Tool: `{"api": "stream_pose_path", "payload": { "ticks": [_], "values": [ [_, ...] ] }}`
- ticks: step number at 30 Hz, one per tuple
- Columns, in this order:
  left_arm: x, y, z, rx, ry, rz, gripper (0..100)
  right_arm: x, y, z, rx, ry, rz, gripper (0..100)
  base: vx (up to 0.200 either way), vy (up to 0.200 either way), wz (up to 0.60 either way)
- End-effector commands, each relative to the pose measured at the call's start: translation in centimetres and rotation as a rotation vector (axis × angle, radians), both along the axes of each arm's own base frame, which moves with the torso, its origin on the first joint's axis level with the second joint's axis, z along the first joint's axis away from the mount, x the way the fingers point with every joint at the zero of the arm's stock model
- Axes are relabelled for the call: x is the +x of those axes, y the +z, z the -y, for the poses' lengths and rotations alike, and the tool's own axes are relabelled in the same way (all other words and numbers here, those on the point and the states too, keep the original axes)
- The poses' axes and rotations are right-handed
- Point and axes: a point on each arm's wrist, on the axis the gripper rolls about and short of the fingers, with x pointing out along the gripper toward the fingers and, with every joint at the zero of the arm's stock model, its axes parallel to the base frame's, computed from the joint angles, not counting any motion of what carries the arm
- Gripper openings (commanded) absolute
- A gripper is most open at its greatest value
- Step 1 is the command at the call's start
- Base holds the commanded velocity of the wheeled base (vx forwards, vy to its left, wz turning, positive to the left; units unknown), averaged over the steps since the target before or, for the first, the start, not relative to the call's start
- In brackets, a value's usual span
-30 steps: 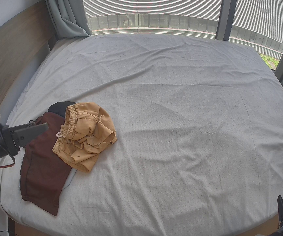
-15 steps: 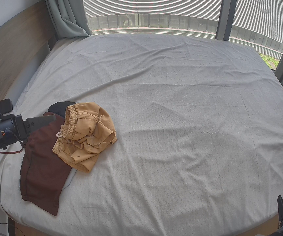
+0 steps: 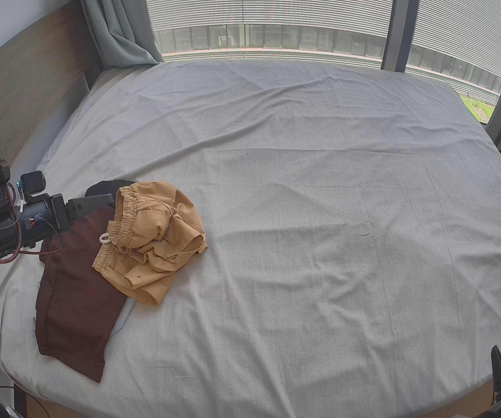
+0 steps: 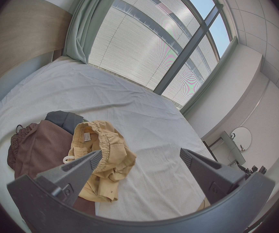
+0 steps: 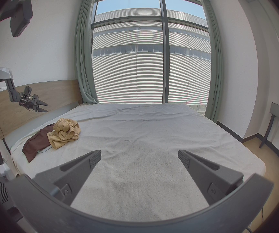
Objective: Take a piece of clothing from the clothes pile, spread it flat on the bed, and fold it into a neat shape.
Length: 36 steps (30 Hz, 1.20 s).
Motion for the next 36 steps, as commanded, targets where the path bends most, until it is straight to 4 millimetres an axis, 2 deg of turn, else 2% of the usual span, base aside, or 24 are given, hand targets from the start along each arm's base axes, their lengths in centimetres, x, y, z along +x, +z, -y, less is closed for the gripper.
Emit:
{"api": "stream_pose_path", "payload": {
  "ticks": [1,7,24,36],
  "values": [
    [2.0,-1.3,-0.3,-0.009,0.002,-0.042,100,0.0,-0.4,0.0,0.000,0.001,-0.006,100,0.000,0.000,0.00],
    [4.1,-2.5,-0.5,-0.009,0.006,-0.062,100,0.0,-0.4,0.0,0.000,0.001,-0.006,100,0.000,0.000,0.00],
    [8.0,-5.7,-0.7,-0.019,0.004,-0.128,100,0.0,-0.4,0.0,0.000,0.001,-0.006,100,0.000,0.000,0.00],
    [10.5,-5.8,0.8,-0.056,-0.002,-0.130,100,0.1,-0.5,0.0,0.000,0.001,-0.007,100,0.000,0.000,0.00]
  ]
}}
